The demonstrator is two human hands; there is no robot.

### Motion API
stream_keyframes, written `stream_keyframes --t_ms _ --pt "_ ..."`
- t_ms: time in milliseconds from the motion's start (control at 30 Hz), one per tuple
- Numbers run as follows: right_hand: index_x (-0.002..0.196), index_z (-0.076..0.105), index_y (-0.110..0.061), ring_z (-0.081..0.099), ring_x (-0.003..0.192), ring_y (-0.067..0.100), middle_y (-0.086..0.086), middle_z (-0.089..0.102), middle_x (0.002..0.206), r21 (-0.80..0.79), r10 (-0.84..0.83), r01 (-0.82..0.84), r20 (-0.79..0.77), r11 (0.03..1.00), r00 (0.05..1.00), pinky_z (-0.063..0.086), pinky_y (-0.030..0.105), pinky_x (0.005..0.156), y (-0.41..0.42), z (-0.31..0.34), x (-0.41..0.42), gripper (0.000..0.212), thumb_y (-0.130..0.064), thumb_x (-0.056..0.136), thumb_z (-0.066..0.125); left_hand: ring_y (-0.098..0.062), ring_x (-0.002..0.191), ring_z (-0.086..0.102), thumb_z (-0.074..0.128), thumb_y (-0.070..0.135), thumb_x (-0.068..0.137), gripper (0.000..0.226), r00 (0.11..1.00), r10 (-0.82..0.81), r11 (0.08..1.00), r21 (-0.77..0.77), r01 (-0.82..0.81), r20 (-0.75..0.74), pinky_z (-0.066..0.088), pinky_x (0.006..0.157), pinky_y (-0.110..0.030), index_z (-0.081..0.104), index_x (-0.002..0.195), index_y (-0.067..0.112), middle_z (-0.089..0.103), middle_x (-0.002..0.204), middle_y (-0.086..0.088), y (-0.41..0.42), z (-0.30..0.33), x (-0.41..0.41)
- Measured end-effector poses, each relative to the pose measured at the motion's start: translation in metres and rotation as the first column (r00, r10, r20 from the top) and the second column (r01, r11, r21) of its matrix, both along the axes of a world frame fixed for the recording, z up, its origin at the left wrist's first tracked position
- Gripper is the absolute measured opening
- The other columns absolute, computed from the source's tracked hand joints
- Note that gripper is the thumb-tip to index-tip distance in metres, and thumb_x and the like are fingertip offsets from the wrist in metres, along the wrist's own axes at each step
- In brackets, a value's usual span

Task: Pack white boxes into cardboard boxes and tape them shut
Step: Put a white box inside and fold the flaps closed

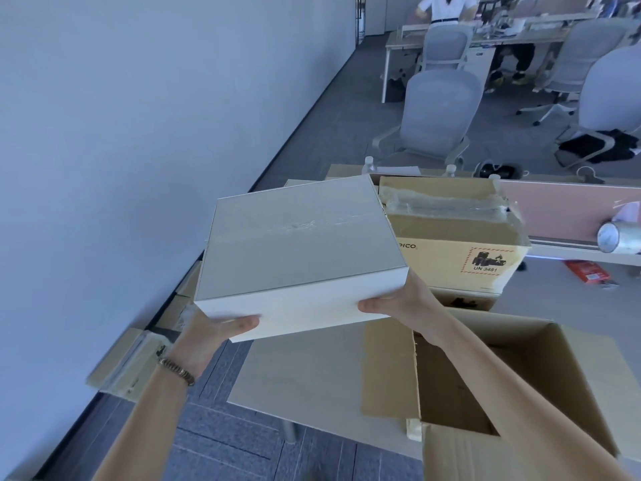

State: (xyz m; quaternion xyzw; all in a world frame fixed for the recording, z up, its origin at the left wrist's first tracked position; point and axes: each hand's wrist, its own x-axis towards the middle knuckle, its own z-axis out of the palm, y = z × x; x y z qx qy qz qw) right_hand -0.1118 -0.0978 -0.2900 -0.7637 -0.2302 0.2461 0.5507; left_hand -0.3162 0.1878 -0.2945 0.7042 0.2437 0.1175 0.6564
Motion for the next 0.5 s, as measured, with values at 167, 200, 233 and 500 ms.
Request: stream_keyframes --t_ms 167,200,233,500 --pt "0.139 0.044 -0.04 0.057 0.096 -0.02 -0.038 0.064 0.105 0.026 0.001 -0.002 0.036 1.0 0.999 0.048 0.008 0.07 -0.051 0.013 -0.012 0.088 -0.007 0.07 0.089 -0.024 0.106 0.071 0.096 0.019 0.053 0.062 0.999 0.002 1.0 0.008 -0.003 0.04 0.058 0.089 -0.032 0.073 0.109 0.006 0.075 0.11 -0.01 -0.053 0.012 -0.008" --pt "0.137 0.045 -0.039 0.057 0.096 -0.02 -0.038 0.064 0.103 0.038 -0.005 0.004 0.036 0.999 0.999 0.048 0.006 0.069 -0.062 0.013 -0.013 0.087 -0.005 0.07 0.088 -0.024 0.105 0.071 0.091 0.015 0.055 0.058 0.999 0.005 1.0 0.007 -0.006 0.045 0.058 0.087 -0.03 0.072 0.109 0.005 0.075 0.109 -0.009 -0.065 0.014 -0.008" --pt "0.136 0.046 -0.039 0.057 0.097 -0.019 -0.037 0.064 0.103 0.045 -0.01 0.009 0.033 0.999 0.999 0.049 0.006 0.07 -0.074 0.013 -0.014 0.086 -0.004 0.07 0.088 -0.024 0.104 0.071 0.088 0.012 0.058 0.054 0.999 0.003 1.0 0.013 -0.003 0.045 0.059 0.085 -0.028 0.072 0.109 0.005 0.075 0.108 -0.008 -0.078 0.015 -0.008" --pt "0.133 0.05 -0.04 0.058 0.12 0.01 -0.016 0.066 0.121 0.058 -0.057 0.057 -0.01 0.997 0.998 0.053 0.043 0.101 -0.176 -0.006 -0.016 0.084 -0.026 0.063 0.093 -0.019 0.094 0.074 0.099 0.025 0.044 0.068 0.998 -0.041 0.999 0.019 0.04 0.046 0.058 0.077 -0.024 0.075 0.103 0.003 0.077 0.1 -0.008 -0.17 0.004 0.015"
